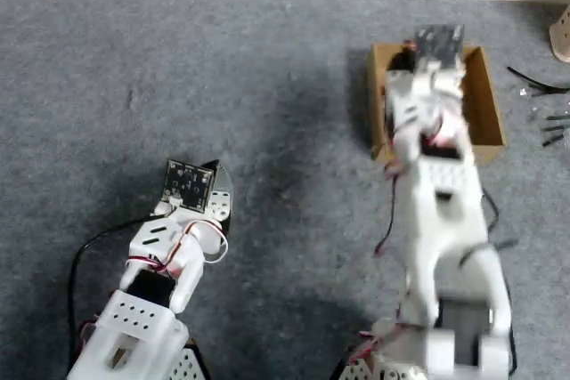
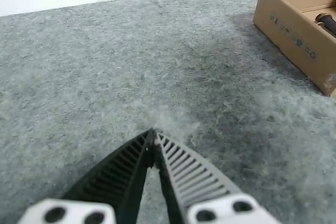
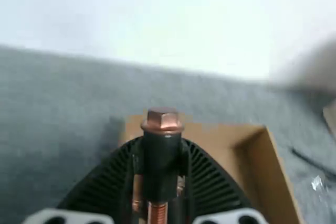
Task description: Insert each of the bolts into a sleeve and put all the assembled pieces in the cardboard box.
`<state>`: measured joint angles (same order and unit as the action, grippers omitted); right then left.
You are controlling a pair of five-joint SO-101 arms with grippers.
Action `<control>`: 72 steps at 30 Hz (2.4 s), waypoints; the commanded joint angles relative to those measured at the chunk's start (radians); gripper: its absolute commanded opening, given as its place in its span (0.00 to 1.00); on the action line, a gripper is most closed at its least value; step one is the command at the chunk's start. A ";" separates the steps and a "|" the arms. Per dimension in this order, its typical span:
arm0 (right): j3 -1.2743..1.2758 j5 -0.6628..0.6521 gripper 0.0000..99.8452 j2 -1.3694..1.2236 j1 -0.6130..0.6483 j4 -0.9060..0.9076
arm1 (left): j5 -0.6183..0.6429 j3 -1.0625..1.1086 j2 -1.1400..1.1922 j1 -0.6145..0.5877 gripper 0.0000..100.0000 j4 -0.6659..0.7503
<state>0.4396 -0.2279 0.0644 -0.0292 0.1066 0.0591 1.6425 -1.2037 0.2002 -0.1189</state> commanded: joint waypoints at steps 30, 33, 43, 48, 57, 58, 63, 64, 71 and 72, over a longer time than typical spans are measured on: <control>-1.751 0.021 0.21 -0.866 -0.061 1.372 | -0.009 -0.042 0.004 -0.010 0.01 0.002; -1.954 0.112 0.18 -0.874 -0.039 1.558 | -0.009 -0.041 0.004 -0.010 0.01 0.002; -2.195 0.127 0.17 -0.806 -0.005 1.661 | -0.009 -0.039 0.002 -0.012 0.01 0.002; -2.134 0.129 0.17 -0.700 0.028 1.662 | -0.011 -0.039 0.002 -0.012 0.01 0.002; -1.489 0.129 0.17 -0.216 0.147 1.659 | -0.011 -0.039 0.002 -0.012 0.01 0.002; -1.380 0.129 0.17 -0.147 0.170 1.659 | -0.011 -0.039 0.002 -0.012 0.01 0.002; -0.863 0.123 0.18 0.208 0.237 1.552 | -0.011 -0.039 0.002 -0.012 0.01 0.002; -0.750 0.121 0.18 0.283 0.237 1.500 | -0.011 -0.039 0.002 -0.012 0.01 0.002; 0.153 0.034 0.18 0.823 0.234 1.029 | -0.011 -0.038 0.002 -0.012 0.01 0.002; 0.275 0.029 0.18 0.898 0.232 0.963 | -0.011 -0.038 0.002 -0.012 0.01 0.002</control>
<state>0.2984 -0.1619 0.7258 0.1995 1.2820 0.0529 1.6425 -1.2037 0.2002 -0.1189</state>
